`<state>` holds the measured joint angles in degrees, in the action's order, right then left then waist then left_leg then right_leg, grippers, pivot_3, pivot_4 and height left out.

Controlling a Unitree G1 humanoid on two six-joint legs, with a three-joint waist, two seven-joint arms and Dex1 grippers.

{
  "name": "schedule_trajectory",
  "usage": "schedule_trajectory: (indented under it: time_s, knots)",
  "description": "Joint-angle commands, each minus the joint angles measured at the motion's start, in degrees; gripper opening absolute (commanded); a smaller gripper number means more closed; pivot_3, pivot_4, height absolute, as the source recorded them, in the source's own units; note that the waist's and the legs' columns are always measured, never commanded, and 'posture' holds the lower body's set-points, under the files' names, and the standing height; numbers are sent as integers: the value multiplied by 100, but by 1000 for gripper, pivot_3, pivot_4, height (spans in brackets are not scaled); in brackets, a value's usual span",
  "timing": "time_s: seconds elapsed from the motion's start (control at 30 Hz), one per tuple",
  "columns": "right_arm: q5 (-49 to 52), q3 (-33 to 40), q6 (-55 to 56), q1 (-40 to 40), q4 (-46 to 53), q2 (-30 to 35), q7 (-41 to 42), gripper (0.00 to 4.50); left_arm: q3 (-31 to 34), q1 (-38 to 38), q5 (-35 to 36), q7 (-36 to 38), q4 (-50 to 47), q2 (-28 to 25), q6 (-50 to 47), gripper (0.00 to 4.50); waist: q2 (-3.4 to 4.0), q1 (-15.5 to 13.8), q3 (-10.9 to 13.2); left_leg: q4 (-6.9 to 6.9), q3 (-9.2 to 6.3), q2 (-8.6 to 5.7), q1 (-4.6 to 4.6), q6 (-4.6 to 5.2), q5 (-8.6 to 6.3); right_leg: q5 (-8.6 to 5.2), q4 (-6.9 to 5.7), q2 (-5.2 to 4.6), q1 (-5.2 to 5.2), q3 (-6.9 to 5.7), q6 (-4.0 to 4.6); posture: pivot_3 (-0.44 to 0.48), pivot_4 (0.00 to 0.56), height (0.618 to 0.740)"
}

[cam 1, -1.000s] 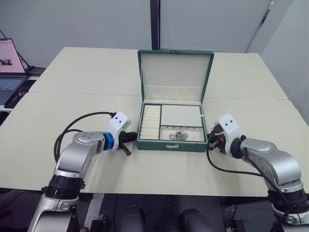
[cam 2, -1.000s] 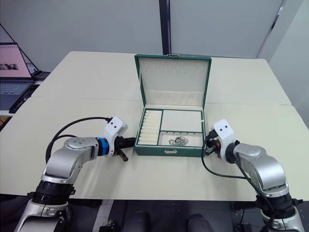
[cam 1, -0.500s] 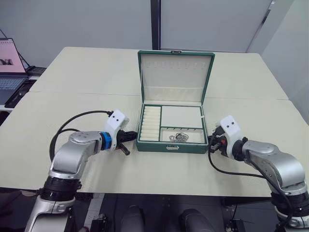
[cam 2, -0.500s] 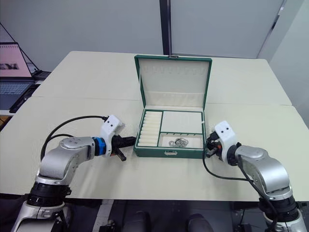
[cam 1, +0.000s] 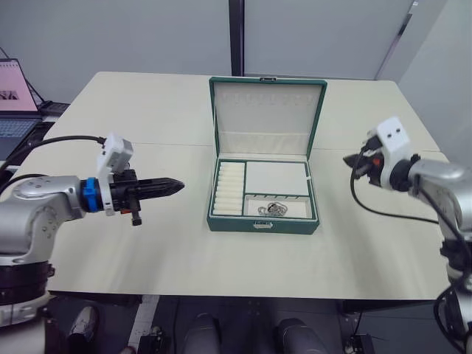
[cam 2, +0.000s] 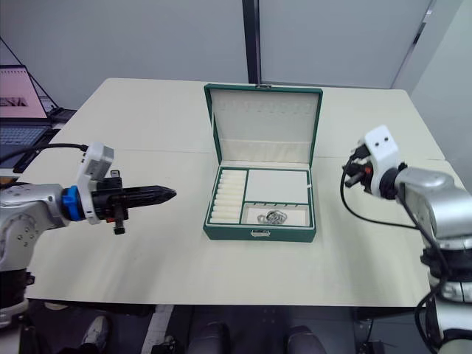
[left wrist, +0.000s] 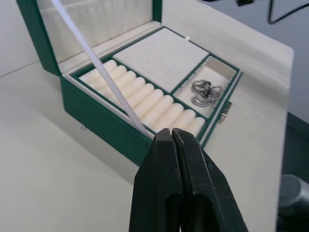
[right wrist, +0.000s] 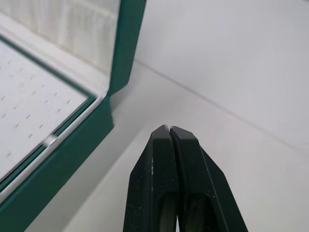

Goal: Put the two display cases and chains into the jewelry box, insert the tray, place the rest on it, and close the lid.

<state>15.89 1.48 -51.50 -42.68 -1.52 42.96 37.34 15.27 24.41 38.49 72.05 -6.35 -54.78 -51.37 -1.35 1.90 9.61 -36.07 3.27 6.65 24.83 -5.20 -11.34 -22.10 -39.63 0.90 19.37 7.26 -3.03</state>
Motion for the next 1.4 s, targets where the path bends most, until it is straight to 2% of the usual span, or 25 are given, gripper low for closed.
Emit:
schedule_trajectory:
  time_s: [0.03,0.23,0.37,0.5,0.67,0.83,1.03,1.17,1.27,1.4]
  knots:
    - [-373,-212,983,-823,-1354,14,312,41,238,66,434,201,-103,-252,-224,9,2,5,3,1,2,0,0,1,0,0,0,-1,2,1,0,0,150,740]
    - [-849,-425,2539,-2283,-3905,-420,564,41,407,-286,571,57,-335,-333,-125,9,7,42,9,-1,10,4,0,-2,1,0,-2,-1,14,4,1,0,150,740]
    - [-1006,-369,3372,-2979,-5133,-716,691,41,475,-502,639,-103,-563,-271,-111,9,9,87,13,-2,13,4,1,-2,1,0,-3,-2,16,5,1,0,150,740]
    - [-945,-175,3919,-3453,-5869,-992,892,41,545,-661,705,-302,-728,-232,-65,9,12,136,17,-1,12,5,1,-3,2,0,-7,-2,16,4,1,0,150,740]
    - [-788,61,4170,-3651,-6011,-1192,1389,41,573,-783,809,-480,-863,-205,-36,9,13,143,17,0,10,5,1,-4,2,0,-15,-2,17,2,1,0,150,740]
    - [-621,146,4042,-3569,-5575,-1320,1883,41,424,-740,785,-604,-872,-122,89,9,18,145,21,0,8,6,1,-6,4,0,-25,-1,17,0,1,0,150,740]
    - [-419,158,3428,-3173,-4453,-1247,2168,41,248,-590,746,-657,-782,-63,194,9,20,164,22,0,8,9,1,-7,4,0,-30,1,22,0,1,0,150,740]
    - [-179,141,2561,-2453,-2856,-1004,2196,41,140,-523,687,-595,-704,-78,281,9,20,150,22,0,8,8,1,-8,5,0,-31,0,22,0,1,0,150,740]
    - [225,235,1567,-1533,-1016,-701,2101,41,84,-462,654,-518,-588,-146,344,9,20,128,22,0,8,8,1,-8,5,0,-31,1,21,0,1,0,150,740]
    - [767,532,474,-620,776,-448,1729,41,19,-394,590,-410,-431,-213,429,9,20,119,22,1,10,8,2,-8,5,0,-30,1,22,4,1,0,150,740]
